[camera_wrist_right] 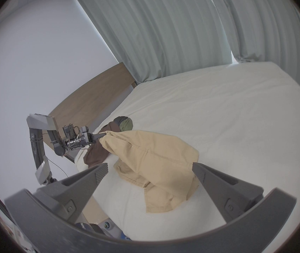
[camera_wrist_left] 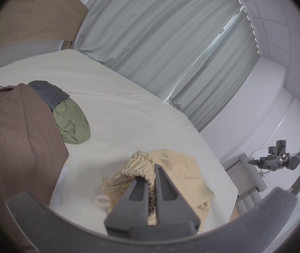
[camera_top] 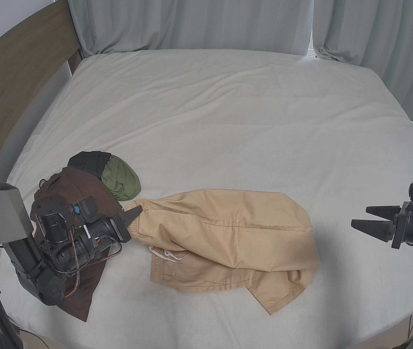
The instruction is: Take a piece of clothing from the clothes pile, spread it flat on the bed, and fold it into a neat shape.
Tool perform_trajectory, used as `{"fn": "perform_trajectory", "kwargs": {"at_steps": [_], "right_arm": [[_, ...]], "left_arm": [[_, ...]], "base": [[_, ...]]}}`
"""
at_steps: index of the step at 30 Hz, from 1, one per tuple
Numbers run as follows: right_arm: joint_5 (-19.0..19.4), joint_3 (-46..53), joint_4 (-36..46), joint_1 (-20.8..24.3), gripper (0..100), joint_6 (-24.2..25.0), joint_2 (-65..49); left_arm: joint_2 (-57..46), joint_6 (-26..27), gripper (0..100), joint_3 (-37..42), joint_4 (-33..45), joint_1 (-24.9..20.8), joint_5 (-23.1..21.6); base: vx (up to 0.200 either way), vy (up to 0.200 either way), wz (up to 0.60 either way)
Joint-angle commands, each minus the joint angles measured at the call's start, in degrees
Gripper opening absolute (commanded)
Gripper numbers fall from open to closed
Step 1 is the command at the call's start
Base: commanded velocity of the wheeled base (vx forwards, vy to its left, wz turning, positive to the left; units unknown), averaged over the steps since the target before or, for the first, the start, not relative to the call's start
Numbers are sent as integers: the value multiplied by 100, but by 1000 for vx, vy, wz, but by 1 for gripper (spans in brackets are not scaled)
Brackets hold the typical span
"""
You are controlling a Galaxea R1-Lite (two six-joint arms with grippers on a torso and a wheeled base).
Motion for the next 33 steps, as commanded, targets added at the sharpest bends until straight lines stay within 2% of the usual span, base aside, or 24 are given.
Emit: {"fn": "perform_trajectory", "kwargs": {"at_steps": [1,5,17,33], "right_arm": [[319,123,-368,-276,100,369,722],[336,140,-773,-258,100,738,1030],[328,158,-1625,-232,100,773,2172],[310,193,-3647,-232,100,1089,4343]], "left_arm": [[40,-3,0,-43,-4,9,-1],[49,-3,0,-43,-4,9,-1],[58,-3,0,9,-4,18,-10],[181,6,0,18,-4,36,-10]], "base": [[0,0,0],[0,0,0],[0,0,0],[0,0,0]]}}
